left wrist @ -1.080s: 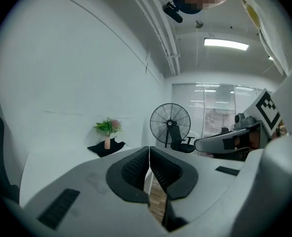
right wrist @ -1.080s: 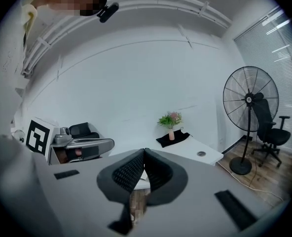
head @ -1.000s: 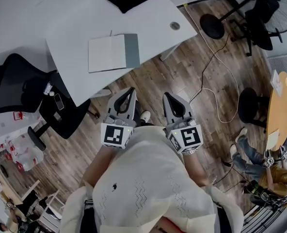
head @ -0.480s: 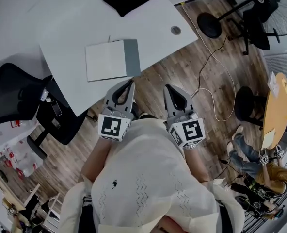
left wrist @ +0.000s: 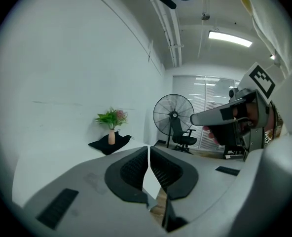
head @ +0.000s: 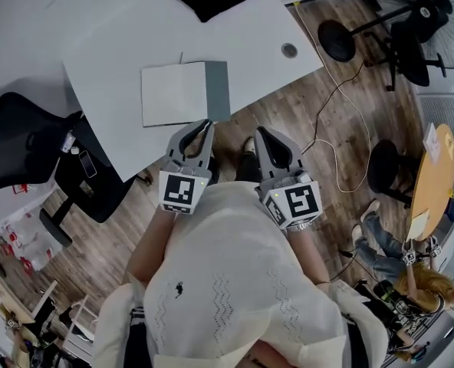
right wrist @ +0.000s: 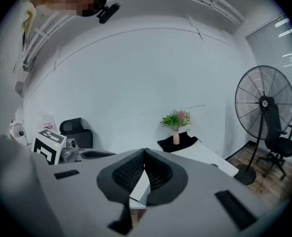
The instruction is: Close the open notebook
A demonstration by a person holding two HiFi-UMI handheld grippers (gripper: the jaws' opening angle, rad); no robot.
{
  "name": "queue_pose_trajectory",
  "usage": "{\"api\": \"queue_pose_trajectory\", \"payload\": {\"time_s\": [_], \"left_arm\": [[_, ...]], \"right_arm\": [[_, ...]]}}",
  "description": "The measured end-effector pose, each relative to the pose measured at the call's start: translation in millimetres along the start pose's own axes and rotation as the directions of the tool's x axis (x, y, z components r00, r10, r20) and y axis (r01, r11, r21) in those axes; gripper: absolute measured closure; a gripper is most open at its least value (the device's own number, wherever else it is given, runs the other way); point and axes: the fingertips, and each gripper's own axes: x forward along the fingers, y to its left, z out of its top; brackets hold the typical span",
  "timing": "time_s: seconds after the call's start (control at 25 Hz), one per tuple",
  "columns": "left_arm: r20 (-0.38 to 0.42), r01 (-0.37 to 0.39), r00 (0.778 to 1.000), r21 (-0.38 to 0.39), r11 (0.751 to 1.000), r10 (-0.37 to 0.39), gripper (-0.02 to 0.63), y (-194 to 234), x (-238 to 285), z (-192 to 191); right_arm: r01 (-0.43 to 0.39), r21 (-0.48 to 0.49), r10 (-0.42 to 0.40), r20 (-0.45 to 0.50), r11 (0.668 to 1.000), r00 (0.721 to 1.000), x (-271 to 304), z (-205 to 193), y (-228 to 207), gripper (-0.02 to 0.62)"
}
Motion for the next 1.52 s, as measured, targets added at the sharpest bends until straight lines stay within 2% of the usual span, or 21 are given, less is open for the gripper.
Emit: {"api": "queue_pose_trajectory", "payload": {"time_s": [0.28,0.56,0.64,0.68,0.88,1.16,1.32,1.52], "left_arm": [[-0.056,-0.077,0.996,-0.018,0.997,0.076,0.589,8.8,8.4,-22.7],[-0.128,-0.173,0.978,-0.054,0.983,0.165,0.586,8.9,24.7,-45.8],[-0.141,-0.190,0.974,-0.067,0.980,0.179,0.557,6.4,29.7,-51.4],[-0.147,-0.195,0.972,-0.075,0.978,0.183,0.507,4.7,33.0,-54.3],[-0.202,-0.224,0.957,-0.063,0.972,0.208,0.495,-4.2,47.4,-75.7],[-0.298,-0.217,0.936,-0.064,0.974,0.188,0.462,-15.8,65.0,-124.4],[-0.353,-0.188,0.921,-0.032,0.982,0.165,0.438,-19.9,74.1,-151.0],[-0.423,-0.134,0.893,0.076,0.988,0.153,0.420,-27.1,85.7,-183.8]], "right_arm": [[-0.098,-0.009,0.098,-0.033,0.995,0.995,20.1,-1.5,-4.9,0.594],[-0.237,-0.067,0.231,-0.093,0.969,0.969,41.7,1.7,-16.7,0.594],[-0.263,-0.072,0.255,-0.102,0.962,0.962,45.5,3.9,-23.4,0.594],[-0.273,-0.076,0.265,-0.107,0.959,0.958,47.4,4.2,-27.1,0.594],[-0.313,-0.092,0.299,-0.138,0.945,0.944,52.7,2.4,-40.8,0.594],[-0.329,-0.085,0.311,-0.176,0.940,0.934,55.6,-9.6,-50.4,0.594],[-0.329,-0.088,0.307,-0.200,0.940,0.930,54.4,-15.8,-54.1,0.594],[-0.304,-0.080,0.281,-0.216,0.949,0.935,51.3,-24.7,-64.7,0.594]]}}
